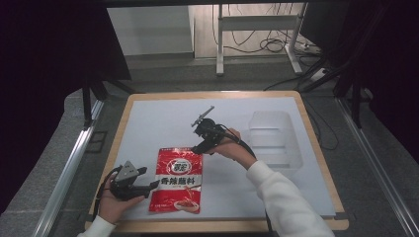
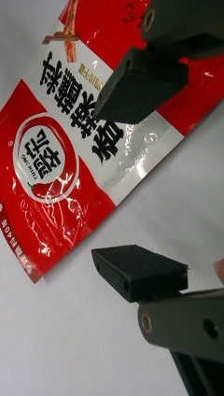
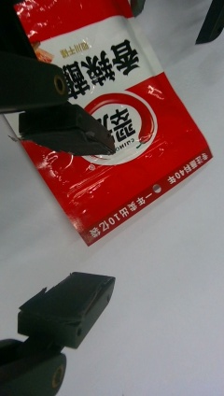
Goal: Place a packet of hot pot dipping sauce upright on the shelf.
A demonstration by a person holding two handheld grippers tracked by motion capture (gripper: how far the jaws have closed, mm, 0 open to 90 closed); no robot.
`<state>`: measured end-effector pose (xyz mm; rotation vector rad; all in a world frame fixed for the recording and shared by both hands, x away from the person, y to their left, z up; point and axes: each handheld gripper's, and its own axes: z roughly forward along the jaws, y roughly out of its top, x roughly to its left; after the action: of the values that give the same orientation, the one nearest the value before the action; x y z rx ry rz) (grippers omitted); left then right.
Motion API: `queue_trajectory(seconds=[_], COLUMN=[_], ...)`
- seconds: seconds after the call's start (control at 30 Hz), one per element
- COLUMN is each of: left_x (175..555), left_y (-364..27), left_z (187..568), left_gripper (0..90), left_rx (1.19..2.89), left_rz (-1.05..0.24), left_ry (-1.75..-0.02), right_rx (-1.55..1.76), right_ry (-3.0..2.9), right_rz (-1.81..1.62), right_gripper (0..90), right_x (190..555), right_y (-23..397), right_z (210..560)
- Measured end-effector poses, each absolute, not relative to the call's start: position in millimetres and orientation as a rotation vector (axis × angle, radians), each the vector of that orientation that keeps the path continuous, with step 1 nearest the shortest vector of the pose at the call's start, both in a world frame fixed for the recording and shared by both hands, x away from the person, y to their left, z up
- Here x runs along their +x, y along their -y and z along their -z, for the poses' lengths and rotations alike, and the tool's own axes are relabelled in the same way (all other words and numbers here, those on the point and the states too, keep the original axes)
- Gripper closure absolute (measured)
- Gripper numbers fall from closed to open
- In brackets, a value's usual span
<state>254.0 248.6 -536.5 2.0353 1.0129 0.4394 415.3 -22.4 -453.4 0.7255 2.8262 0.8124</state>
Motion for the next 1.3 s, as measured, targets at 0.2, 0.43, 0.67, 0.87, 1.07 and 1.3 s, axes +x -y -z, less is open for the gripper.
queue_trajectory(seconds=[0.2,0.43,0.67,0.87,1.07,1.3], left_x=[253.2,253.4,253.6,253.5,253.4,253.5], left_y=[-249.8,-248.9,-248.9,-248.4,-249.5,-249.8], left_z=[535.9,536.5,536.8,537.2,536.9,537.1], left_gripper=[28.0,27.9,27.9,27.9,27.9,27.9], left_rx=[2.032,2.035,2.035,2.039,2.034,2.041], left_rz=[-0.439,-0.438,-0.435,-0.432,-0.434,-0.432], left_ry=[-1.014,-1.013,-1.012,-1.008,-1.010,-1.006], right_rx=[0.737,0.783,0.826,0.861,0.881,0.746], right_ry=[-2.878,-2.918,-2.967,-3.016,-3.069,-3.115], right_rz=[-0.762,-0.708,-0.636,-0.605,-0.592,-0.553], right_gripper=[29.9,29.7,32.9,38.8,54.6,73.7], right_x=[433.1,445.3,454.3,461.1,465.1,460.0], right_y=[11.8,7.0,5.3,3.9,5.3,5.7], right_z=[462.5,472.9,485.9,497.7,501.8,499.6])
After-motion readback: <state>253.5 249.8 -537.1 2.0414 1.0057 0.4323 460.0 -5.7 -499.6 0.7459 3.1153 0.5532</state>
